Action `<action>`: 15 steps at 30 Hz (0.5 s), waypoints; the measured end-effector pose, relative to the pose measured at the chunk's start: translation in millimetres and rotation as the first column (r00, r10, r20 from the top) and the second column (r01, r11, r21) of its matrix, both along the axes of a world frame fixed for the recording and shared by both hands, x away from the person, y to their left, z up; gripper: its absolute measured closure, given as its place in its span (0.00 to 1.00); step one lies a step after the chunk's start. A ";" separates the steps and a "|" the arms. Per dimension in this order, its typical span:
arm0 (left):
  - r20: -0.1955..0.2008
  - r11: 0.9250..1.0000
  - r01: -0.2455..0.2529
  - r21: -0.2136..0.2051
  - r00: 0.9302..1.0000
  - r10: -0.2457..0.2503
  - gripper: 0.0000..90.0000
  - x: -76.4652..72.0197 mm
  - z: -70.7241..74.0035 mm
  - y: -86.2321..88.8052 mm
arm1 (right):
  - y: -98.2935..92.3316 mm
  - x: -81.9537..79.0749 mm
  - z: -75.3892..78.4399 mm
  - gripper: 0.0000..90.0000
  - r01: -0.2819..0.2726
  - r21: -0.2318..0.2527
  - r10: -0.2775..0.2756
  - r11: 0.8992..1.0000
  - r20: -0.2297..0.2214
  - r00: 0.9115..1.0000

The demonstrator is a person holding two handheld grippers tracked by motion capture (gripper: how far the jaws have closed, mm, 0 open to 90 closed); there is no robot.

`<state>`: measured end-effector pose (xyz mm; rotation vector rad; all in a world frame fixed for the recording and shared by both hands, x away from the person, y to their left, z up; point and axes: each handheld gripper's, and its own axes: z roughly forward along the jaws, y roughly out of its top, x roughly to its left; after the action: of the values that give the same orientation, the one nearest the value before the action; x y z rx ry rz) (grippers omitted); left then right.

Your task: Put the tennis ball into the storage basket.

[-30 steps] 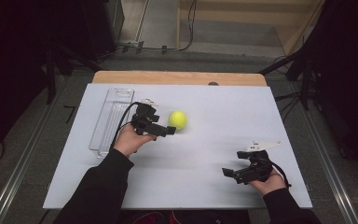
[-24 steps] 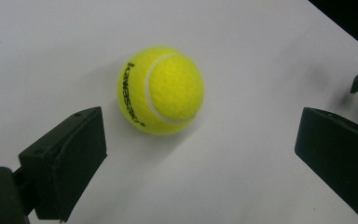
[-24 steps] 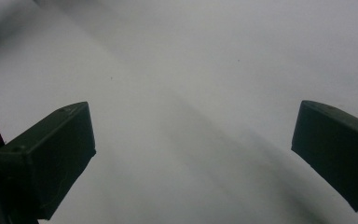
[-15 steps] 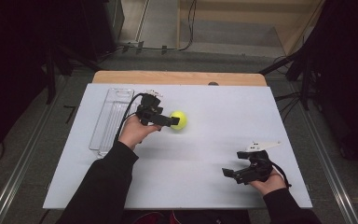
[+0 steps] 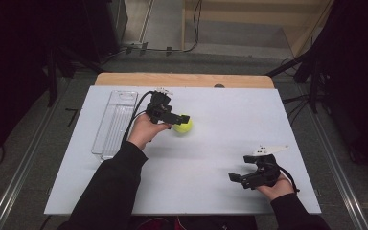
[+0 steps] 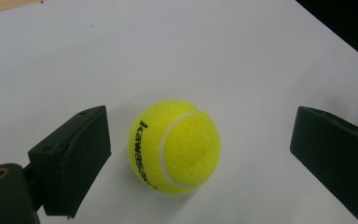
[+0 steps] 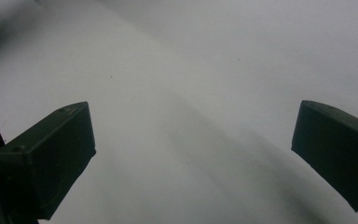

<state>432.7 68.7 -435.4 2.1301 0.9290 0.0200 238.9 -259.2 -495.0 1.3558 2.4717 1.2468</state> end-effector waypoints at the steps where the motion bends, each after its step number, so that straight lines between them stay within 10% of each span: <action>1: 0.003 1.000 -0.001 -0.003 1.000 0.001 0.06 2.7 -0.1 -3.4 | 0.0 0.0 0.0 0.00 -0.001 0.000 0.001 1.000 0.000 1.000; 15: 0.011 1.000 -0.014 0.008 1.000 0.014 0.06 15.4 -9.3 -16.9 | -0.4 -0.3 0.0 0.00 0.000 -0.001 0.000 1.000 -0.003 1.000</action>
<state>448.2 51.8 -444.7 2.1288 0.9390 0.0425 238.7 -259.6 -495.0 1.3593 2.4739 1.2441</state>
